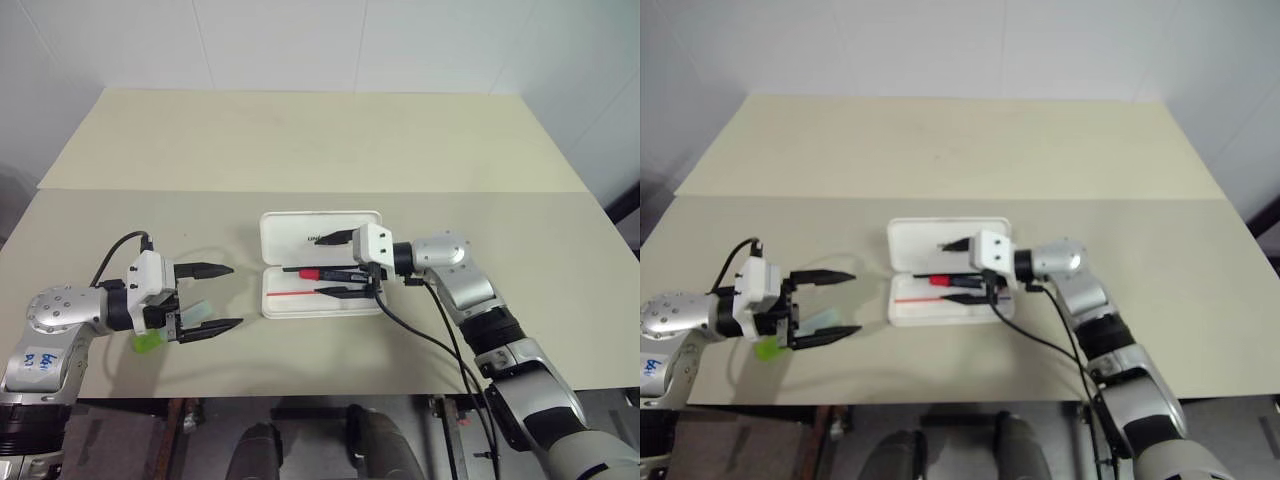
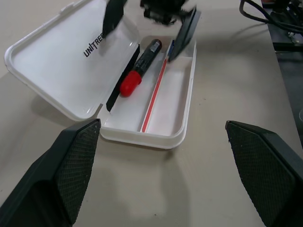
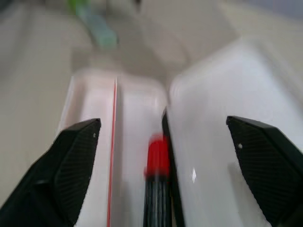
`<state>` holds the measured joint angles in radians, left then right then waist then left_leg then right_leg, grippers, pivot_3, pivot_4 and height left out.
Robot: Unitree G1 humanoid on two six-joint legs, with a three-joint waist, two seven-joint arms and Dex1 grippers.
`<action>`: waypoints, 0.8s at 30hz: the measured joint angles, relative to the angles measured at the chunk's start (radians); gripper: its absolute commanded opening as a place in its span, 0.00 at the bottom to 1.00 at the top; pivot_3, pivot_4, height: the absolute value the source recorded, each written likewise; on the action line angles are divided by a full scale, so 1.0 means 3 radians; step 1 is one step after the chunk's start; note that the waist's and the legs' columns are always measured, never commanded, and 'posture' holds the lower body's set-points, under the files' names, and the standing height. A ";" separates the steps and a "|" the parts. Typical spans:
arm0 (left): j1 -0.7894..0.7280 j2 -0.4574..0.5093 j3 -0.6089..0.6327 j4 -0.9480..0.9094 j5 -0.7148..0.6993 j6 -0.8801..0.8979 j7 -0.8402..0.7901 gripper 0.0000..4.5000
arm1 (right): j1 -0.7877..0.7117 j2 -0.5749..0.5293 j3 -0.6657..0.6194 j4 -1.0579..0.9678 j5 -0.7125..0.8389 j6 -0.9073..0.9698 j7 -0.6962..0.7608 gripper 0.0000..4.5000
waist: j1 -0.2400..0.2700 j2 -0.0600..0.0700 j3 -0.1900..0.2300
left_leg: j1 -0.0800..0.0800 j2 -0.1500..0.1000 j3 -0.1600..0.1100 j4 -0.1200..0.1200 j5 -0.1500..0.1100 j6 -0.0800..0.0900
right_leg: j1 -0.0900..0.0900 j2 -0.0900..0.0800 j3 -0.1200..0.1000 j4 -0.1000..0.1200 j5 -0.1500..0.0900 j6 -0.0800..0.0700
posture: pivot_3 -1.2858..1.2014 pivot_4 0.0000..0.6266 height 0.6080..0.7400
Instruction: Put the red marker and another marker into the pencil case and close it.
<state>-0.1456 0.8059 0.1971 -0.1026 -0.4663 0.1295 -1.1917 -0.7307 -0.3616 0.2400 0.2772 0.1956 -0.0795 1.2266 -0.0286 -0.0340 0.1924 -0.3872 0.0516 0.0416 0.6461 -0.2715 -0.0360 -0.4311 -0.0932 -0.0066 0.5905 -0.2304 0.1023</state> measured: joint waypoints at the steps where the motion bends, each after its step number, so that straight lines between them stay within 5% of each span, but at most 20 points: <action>1: 0.0006 0.0000 0.0003 -0.0010 -0.0002 0.0000 0.0001 1.00 | 0.0067 -0.0027 -0.0038 -0.0208 0.0139 0.0118 0.0043 1.00 | 0.0003 0.0000 0.0000 | 0.0000 0.0000 0.0000 -0.0001 -0.0001 -0.0001 | 0.0000 0.0000 -0.0001 0.0000 0.0000 0.0000 | 0.52 0.24 1.00; 10: 0.0311 0.0002 0.0268 0.0141 0.0010 -0.0100 0.0048 1.00 | 0.0725 -0.0665 -0.0513 -0.1158 0.0734 0.0751 0.0088 1.00 | 0.0012 0.0000 0.0000 | 0.0000 0.0000 -0.0001 -0.0001 -0.0005 -0.0002 | 0.0001 -0.0003 -0.0009 -0.0017 -0.0008 -0.0014 | 0.52 0.24 1.00; 24: 0.0856 -0.0001 0.0631 0.0742 0.0078 -0.0337 0.0078 1.00 | 0.1449 -0.1385 -0.1147 -0.0897 0.0750 0.0112 0.0477 1.00 | 0.0004 0.0001 0.0001 | 0.0004 0.0004 0.0004 0.0003 -0.0008 -0.0003 | 0.0005 -0.0001 -0.0008 -0.0025 -0.0019 -0.0032 | 0.52 0.24 1.00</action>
<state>0.1111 0.8057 0.3865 0.1200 -0.4429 0.0284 -1.1684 -0.2960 -0.7771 -0.1041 0.0081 0.4206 -0.0460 1.3697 -0.0274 -0.0336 0.1925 -0.3860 0.0529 0.0428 0.6469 -0.2739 -0.0369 -0.4296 -0.0936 -0.0090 0.5832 -0.2360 0.0928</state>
